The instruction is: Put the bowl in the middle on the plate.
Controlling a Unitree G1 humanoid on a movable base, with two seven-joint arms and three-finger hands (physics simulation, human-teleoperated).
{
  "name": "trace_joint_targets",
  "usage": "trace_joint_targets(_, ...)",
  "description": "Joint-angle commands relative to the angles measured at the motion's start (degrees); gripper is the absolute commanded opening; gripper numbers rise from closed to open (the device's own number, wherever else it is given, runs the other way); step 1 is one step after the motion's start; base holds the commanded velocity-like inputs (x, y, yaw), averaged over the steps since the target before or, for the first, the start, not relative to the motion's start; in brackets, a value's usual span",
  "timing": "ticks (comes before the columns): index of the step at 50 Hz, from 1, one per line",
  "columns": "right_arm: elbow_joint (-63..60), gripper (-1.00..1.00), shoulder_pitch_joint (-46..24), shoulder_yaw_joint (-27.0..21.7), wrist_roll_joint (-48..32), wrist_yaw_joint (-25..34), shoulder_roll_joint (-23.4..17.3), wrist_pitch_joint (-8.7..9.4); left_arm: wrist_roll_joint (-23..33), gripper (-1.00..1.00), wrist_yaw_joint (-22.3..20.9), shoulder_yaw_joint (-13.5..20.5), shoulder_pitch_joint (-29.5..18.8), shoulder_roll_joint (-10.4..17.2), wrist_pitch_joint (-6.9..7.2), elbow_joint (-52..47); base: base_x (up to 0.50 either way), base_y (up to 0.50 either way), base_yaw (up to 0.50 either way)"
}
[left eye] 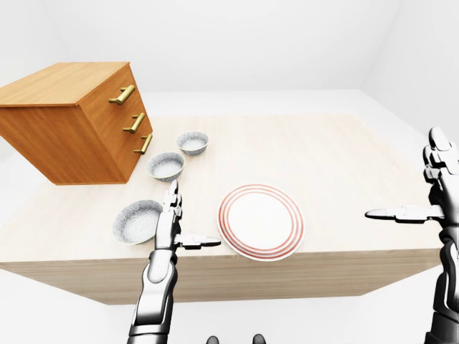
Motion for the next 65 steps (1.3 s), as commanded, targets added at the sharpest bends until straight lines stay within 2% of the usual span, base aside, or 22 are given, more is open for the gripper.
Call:
trace_joint_targets(1, 3.78, 1.0, -0.44, -6.14, 1.34, 2.3, -5.38, 0.0, 0.19, 1.0, -0.01, -0.04, 0.09, 0.0, 0.19, -0.26, 0.0, 0.0, 0.0)
trace_joint_targets(9, 6.32, 1.0, -0.23, -8.74, 1.34, 2.99, -7.88, 0.0, 0.39, 1.0, 0.08, -0.14, -0.07, -0.06, 0.22, 0.02, 0.0, 0.0, 0.0)
trace_joint_targets(13, 5.97, 1.0, -0.07, -9.04, 1.49, 2.9, -7.71, 0.0, 0.46, 1.0, 0.12, -0.26, 0.15, -0.1, 0.8, -0.77, 0.0, 0.0, 0.0)
trace_joint_targets(15, 5.92, 1.0, 0.15, -8.62, 1.46, 2.67, -7.11, 0.0, 0.48, 1.0, 0.17, -0.15, -0.2, -0.07, -0.16, 0.47, 0.0, 0.0, 0.0)
trace_joint_targets(18, 6.52, 1.0, 0.09, -8.36, 1.52, 1.99, -6.72, 0.0, 0.25, 1.0, 0.65, 0.31, -0.62, -0.02, -0.37, 0.67, 0.0, 0.0, 0.0)
trace_joint_targets(20, 6.4, 1.0, -0.01, -8.25, 1.64, 1.22, -6.52, 0.0, 0.41, 1.0, 0.69, 0.06, -0.34, -0.04, 0.13, 0.01, 0.0, 0.0, 0.0)
trace_joint_targets(22, 5.54, 1.0, 0.01, -8.54, 2.84, 0.95, -6.1, 0.0, 0.57, 1.0, 0.73, 0.1, -0.57, 0.05, -0.76, 1.07, 0.0, 0.0, 0.0)
trace_joint_targets(25, 5.36, 1.0, 0.33, -8.62, 3.68, 0.9, -5.77, 0.0, 0.57, 1.0, 0.75, 0.08, -0.41, 0.04, -0.18, 0.36, 0.0, 0.0, 0.0)
trace_joint_targets(59, 4.87, 1.0, 0.42, -8.51, 5.86, 0.33, -5.65, 0.0, 0.6, 1.0, 0.73, 0.05, -0.4, 0.02, -0.2, 0.38, 0.0, 0.0, 0.0)
trace_joint_targets(65, 2.92, 1.0, 1.3, -9.08, 6.7, 2.93, -5.44, 0.0, 0.82, 1.0, 0.75, 0.05, -0.49, 0.06, -0.61, 0.93, 0.0, 0.0, 0.0)
